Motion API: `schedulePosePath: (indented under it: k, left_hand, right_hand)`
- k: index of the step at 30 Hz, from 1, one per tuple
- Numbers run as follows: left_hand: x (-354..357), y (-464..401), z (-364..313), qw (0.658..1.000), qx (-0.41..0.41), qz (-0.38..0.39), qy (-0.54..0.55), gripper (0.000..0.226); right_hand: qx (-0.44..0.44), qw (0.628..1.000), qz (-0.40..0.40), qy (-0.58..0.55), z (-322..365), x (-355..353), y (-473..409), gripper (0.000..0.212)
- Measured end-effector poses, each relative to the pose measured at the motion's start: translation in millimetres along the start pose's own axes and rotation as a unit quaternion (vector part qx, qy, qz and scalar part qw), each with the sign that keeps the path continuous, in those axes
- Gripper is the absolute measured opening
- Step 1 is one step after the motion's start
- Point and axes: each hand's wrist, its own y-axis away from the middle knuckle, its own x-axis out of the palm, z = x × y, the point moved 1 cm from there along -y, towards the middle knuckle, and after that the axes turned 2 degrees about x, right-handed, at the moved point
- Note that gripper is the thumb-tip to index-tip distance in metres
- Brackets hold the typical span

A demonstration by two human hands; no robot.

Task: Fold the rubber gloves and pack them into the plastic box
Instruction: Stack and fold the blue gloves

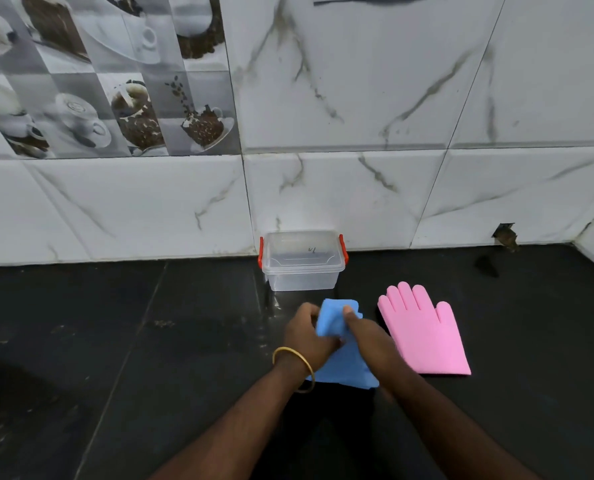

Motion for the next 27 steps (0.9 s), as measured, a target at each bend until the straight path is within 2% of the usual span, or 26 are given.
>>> schedulePosePath:
  k: [2, 4, 8, 9, 10, 12, 15, 16, 17, 18, 19, 20, 21, 22, 24, 25, 27]
  left_hand:
    - [-12, 10, -17, 0.992, 0.112, -0.013, -0.048, 0.031]
    - [-27, 20, -29, 0.968, 0.214, -0.019, -0.132, 0.021]
    - [-59, 35, -35, 0.861, 0.407, -0.058, -0.299, 0.026]
    - [-67, 39, -32, 0.842, 0.434, -0.059, -0.314, 0.028]
    - [-75, 42, -27, 0.837, 0.441, -0.044, -0.320, 0.029]
    - [-94, 47, -11, 0.873, 0.390, 0.021, -0.294, 0.031]
    - [-127, 57, 29, 0.956, 0.203, 0.134, -0.164, 0.058]
    - [-136, 64, 38, 0.981, 0.129, 0.126, -0.078, 0.067]
    - [-143, 68, 46, 0.995, 0.051, 0.087, 0.013, 0.071]
    - [-150, 71, 54, 0.994, -0.039, 0.038, 0.096, 0.070]
    - [-156, 73, 64, 0.977, -0.139, 0.008, 0.159, 0.070]
    - [-161, 74, 75, 0.949, -0.242, 0.016, 0.203, 0.072]
    - [-165, 74, 85, 0.908, -0.330, 0.056, 0.253, 0.075]
    - [-168, 76, 92, 0.863, -0.385, 0.111, 0.308, 0.076]
    - [-173, 81, 101, 0.807, -0.398, 0.167, 0.402, 0.072]
    - [-174, 82, 105, 0.799, -0.389, 0.164, 0.429, 0.065]
    - [-176, 80, 109, 0.811, -0.365, 0.124, 0.439, 0.055]
  right_hand:
    - [0.008, 0.979, 0.054, -0.199, 18, -3, 15, 0.041]
    - [0.008, 0.950, 0.090, -0.300, 33, -8, 22, 0.043]
    - [0.094, 0.925, 0.141, -0.340, 51, -1, 28, 0.036]
    - [0.109, 0.928, 0.135, -0.330, 53, 7, 29, 0.030]
    - [0.120, 0.933, 0.126, -0.314, 53, 16, 29, 0.027]
    - [0.132, 0.939, 0.122, -0.292, 50, 35, 31, 0.025]
    - [0.128, 0.945, 0.128, -0.274, 49, 61, 33, 0.027]
    - [0.123, 0.944, 0.134, -0.276, 48, 68, 34, 0.029]
    - [0.120, 0.941, 0.138, -0.283, 49, 72, 35, 0.031]
    - [0.115, 0.939, 0.147, -0.290, 49, 78, 35, 0.032]
    - [0.111, 0.935, 0.156, -0.297, 50, 82, 36, 0.034]
    - [0.107, 0.932, 0.168, -0.304, 50, 88, 36, 0.035]
    - [0.105, 0.927, 0.180, -0.313, 51, 93, 37, 0.035]
    - [0.103, 0.923, 0.190, -0.318, 51, 97, 38, 0.034]
    - [0.109, 0.917, 0.205, -0.324, 49, 108, 40, 0.034]
    - [0.115, 0.915, 0.209, -0.324, 48, 112, 41, 0.034]
    - [0.115, 0.917, 0.215, -0.317, 45, 121, 45, 0.034]
